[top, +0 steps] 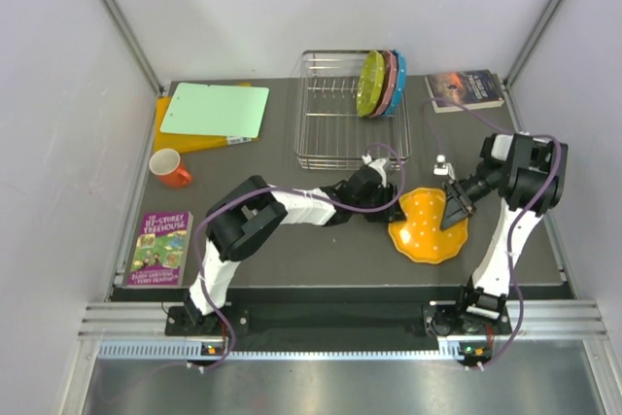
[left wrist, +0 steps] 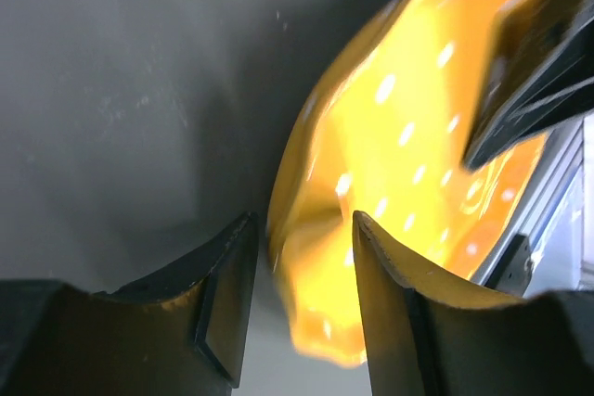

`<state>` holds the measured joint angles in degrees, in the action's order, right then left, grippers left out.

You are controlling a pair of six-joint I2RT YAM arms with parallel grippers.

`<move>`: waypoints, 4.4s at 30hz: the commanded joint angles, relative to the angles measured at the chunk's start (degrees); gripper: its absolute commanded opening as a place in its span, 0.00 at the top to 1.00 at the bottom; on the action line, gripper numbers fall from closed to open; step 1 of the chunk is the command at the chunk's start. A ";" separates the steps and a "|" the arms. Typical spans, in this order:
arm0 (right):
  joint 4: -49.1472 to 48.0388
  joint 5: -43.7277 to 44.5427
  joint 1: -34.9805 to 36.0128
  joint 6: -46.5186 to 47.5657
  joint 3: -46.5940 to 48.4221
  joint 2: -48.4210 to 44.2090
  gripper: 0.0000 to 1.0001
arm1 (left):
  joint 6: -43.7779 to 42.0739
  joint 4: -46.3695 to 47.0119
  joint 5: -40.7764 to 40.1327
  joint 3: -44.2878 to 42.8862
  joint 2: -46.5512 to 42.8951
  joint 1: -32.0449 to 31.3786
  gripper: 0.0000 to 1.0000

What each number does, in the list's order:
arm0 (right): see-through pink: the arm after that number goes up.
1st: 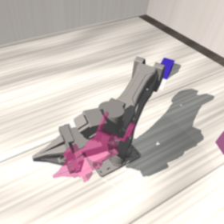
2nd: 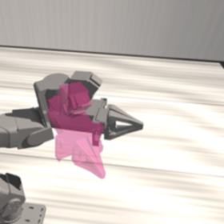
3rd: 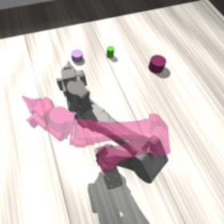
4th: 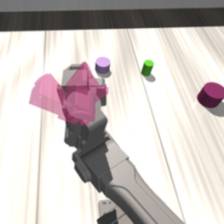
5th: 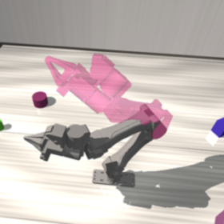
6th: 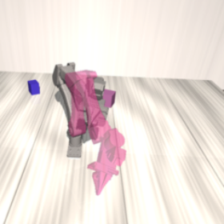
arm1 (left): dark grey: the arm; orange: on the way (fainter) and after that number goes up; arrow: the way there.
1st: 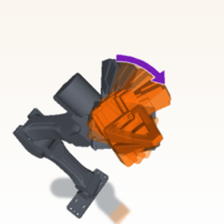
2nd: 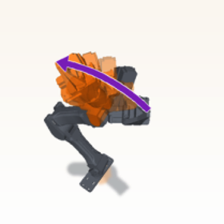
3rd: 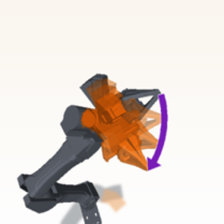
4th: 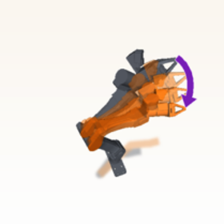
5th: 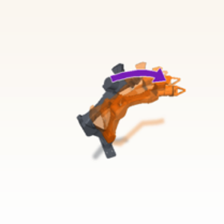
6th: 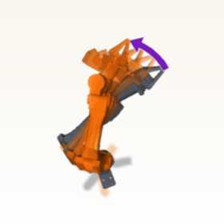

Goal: Load the plates into the dish rack

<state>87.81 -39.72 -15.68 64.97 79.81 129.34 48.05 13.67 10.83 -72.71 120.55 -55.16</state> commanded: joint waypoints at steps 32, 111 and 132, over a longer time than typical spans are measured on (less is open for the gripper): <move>-18.35 -26.82 -10.52 -41.31 43.08 -26.84 1.00 | -33.64 -16.84 -2.12 10.39 -39.68 20.61 0.46; -55.82 70.93 44.16 -57.15 76.11 12.17 1.00 | -28.28 -4.97 -8.02 16.45 -27.12 28.44 0.45; -52.39 71.89 44.16 -64.62 72.33 17.09 1.00 | -30.48 -6.55 -10.30 16.37 -34.24 29.75 0.43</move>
<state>37.71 30.46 27.88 2.50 151.48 145.43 18.04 4.75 1.48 -55.92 89.56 -25.85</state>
